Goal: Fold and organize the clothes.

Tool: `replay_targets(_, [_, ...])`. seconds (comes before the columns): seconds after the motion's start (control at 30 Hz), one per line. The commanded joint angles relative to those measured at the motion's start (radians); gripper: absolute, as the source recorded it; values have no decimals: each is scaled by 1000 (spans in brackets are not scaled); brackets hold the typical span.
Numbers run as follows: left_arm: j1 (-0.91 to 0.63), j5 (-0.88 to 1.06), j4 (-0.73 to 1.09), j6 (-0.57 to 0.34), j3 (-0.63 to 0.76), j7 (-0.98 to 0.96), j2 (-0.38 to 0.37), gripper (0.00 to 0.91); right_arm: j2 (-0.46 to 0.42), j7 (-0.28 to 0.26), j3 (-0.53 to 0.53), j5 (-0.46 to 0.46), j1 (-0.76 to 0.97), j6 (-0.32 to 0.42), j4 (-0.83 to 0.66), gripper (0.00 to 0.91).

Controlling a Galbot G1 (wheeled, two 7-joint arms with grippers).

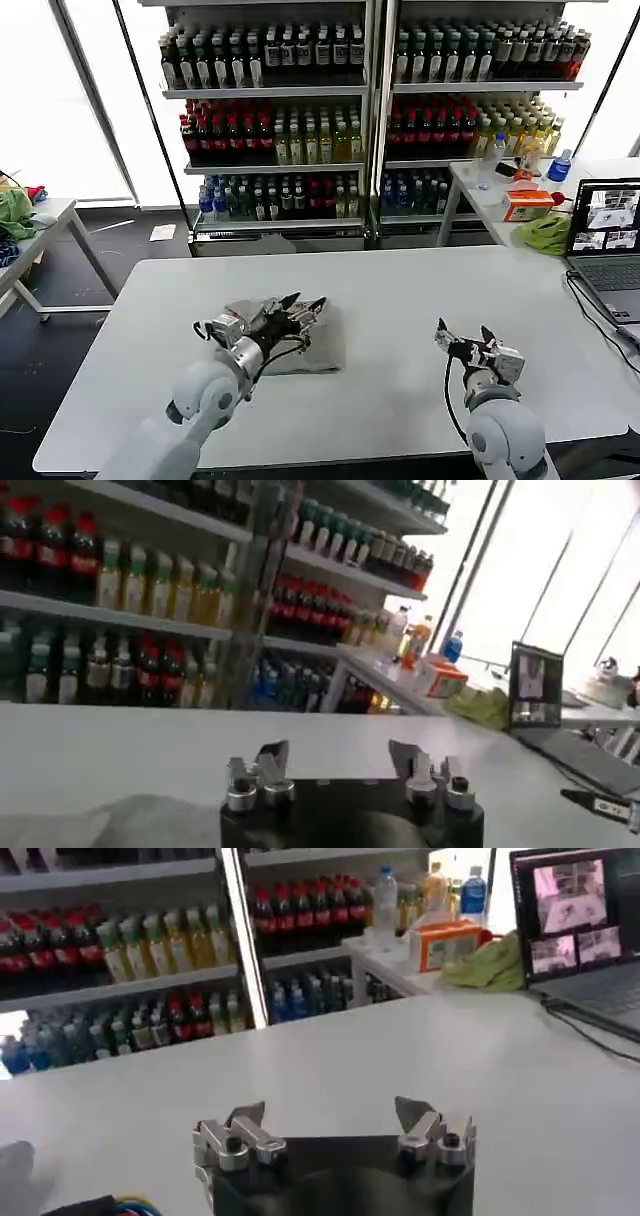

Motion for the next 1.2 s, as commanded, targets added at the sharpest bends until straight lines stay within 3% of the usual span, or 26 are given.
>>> replay_targets(0.03, [48, -9, -69, 69, -177, -71, 144, 907, 10, 6, -110, 256, 113, -1, -48, 907])
replay_targets(0.27, [114, -34, -125, 103, -303, -94, 190, 907, 44, 37, -278, 334, 328, -1, -216, 907])
replay_targets(0.43, [154, -58, -117, 91, -372, -91, 202, 907, 83, 31, -387, 377, 445, -1, -322, 907])
replay_targets(0.7, [194, -58, -117, 92, -421, -102, 218, 907, 109, 75, -491, 436, 488, -2, -365, 907])
replay_targets(1.13, [200, -52, -97, 91, -411, -106, 193, 907, 119, 93, -484, 400, 429, -1, -380, 907])
replay_targets(1.2, [203, -51, -96, 91, -409, -106, 190, 907, 122, 89, -483, 395, 425, -1, -385, 826])
